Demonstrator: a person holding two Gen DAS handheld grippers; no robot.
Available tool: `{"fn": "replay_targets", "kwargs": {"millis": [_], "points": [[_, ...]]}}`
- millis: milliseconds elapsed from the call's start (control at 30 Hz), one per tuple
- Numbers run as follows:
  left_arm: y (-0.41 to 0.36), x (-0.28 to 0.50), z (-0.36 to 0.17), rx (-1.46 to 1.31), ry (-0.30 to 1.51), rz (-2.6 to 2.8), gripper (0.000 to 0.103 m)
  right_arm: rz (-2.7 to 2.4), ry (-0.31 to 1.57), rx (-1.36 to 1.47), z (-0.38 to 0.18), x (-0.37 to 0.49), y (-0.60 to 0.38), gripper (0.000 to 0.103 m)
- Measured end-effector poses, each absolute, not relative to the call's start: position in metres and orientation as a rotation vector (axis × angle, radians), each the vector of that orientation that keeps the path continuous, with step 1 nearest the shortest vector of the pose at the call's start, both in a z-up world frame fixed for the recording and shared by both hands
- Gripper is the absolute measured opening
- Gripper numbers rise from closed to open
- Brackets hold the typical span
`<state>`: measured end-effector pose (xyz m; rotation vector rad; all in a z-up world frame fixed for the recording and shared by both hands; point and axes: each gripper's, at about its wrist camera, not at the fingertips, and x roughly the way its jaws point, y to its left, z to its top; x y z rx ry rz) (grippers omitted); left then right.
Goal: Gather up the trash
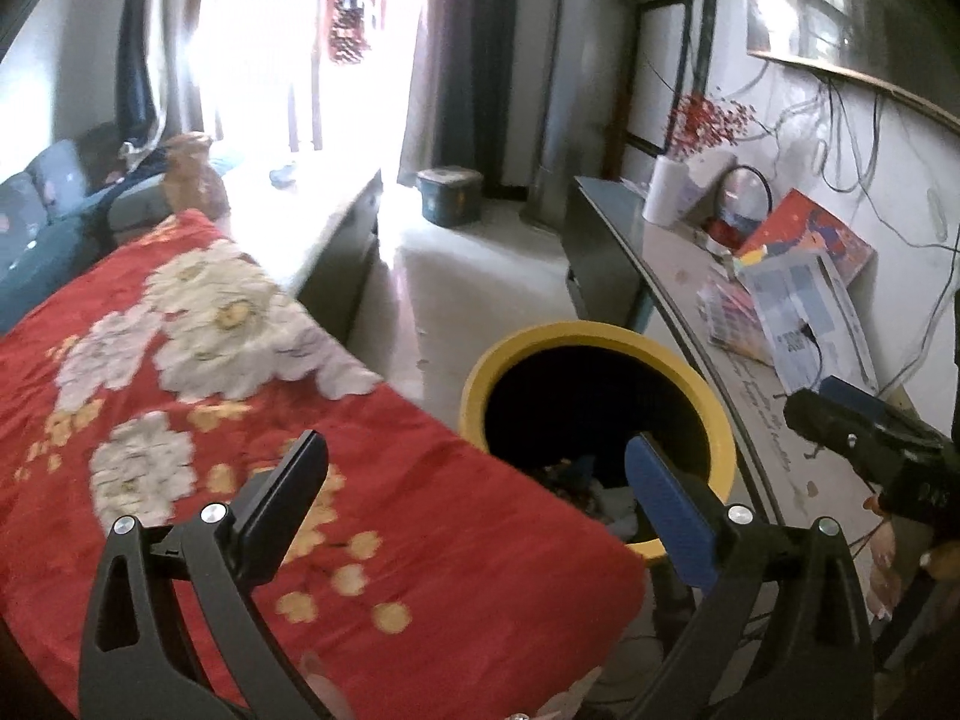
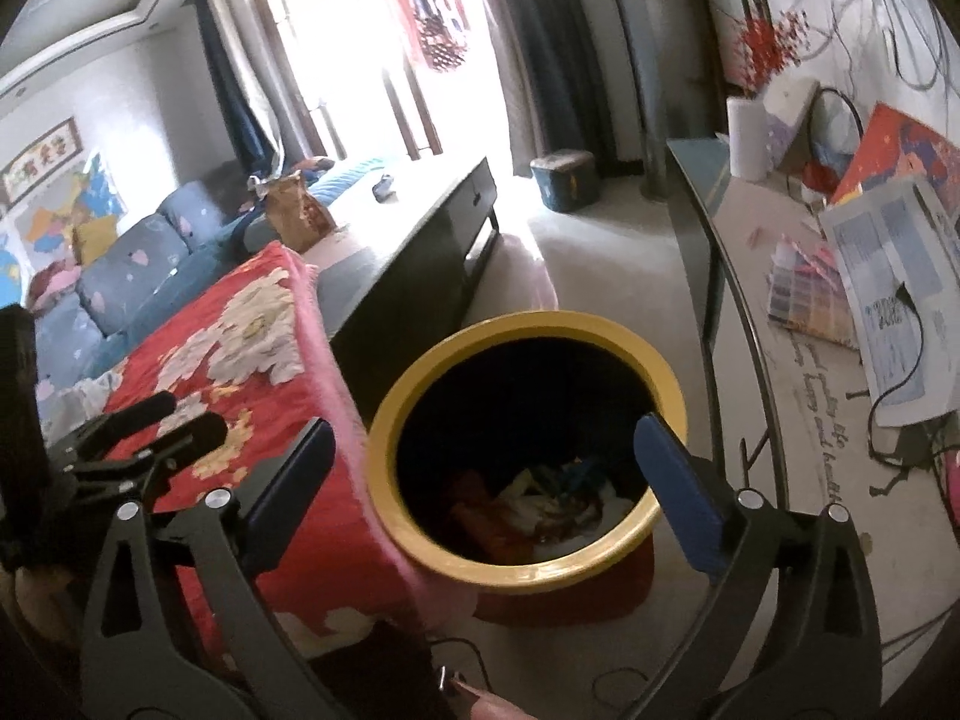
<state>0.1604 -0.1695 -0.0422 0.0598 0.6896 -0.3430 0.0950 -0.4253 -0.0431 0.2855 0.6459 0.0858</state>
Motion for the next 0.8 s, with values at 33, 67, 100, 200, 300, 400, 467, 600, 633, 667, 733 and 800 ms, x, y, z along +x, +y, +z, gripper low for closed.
{"fn": "replay_targets", "kwargs": {"millis": [33,67,100,200,300,400,467,600,633,667,733,800], "points": [[-0.165,0.157,-0.040,0.057,0.681,-0.331,0.096,0.090,0.641,0.273,-0.042,0.093,-0.420,0.092],[-0.158,0.152,-0.037,0.053,0.670,-0.317,0.096,0.090,0.639,0.264,-0.040,0.092,-0.416,0.092],[-0.153,0.149,-0.035,0.048,0.664,-0.308,0.096,0.090,0.632,0.246,-0.039,0.090,-0.410,0.092],[-0.138,0.141,-0.031,0.036,0.651,-0.281,0.097,0.090,0.609,0.204,-0.035,0.085,-0.396,0.092],[-0.124,0.131,-0.027,0.032,0.628,-0.248,0.097,0.094,0.585,0.163,-0.030,0.079,-0.380,0.092],[-0.110,0.120,-0.024,0.033,0.604,-0.216,0.097,0.095,0.556,0.142,-0.027,0.074,-0.369,0.092],[-0.104,0.113,-0.023,0.037,0.591,-0.199,0.097,0.094,0.534,0.128,-0.025,0.069,-0.362,0.092],[-0.092,0.101,-0.021,0.042,0.568,-0.171,0.097,0.093,0.473,0.097,-0.020,0.060,-0.351,0.092],[-0.089,0.097,-0.021,0.045,0.558,-0.165,0.097,0.092,0.457,0.094,-0.019,0.058,-0.349,0.092],[-0.087,0.094,-0.021,0.047,0.549,-0.162,0.097,0.090,0.429,0.092,-0.018,0.054,-0.347,0.092],[-0.081,0.084,-0.021,0.048,0.523,-0.151,0.097,0.089,0.392,0.086,-0.015,0.048,-0.343,0.092],[-0.076,0.078,-0.022,0.043,0.507,-0.141,0.097,0.087,0.343,0.073,-0.013,0.041,-0.338,0.092]]}}
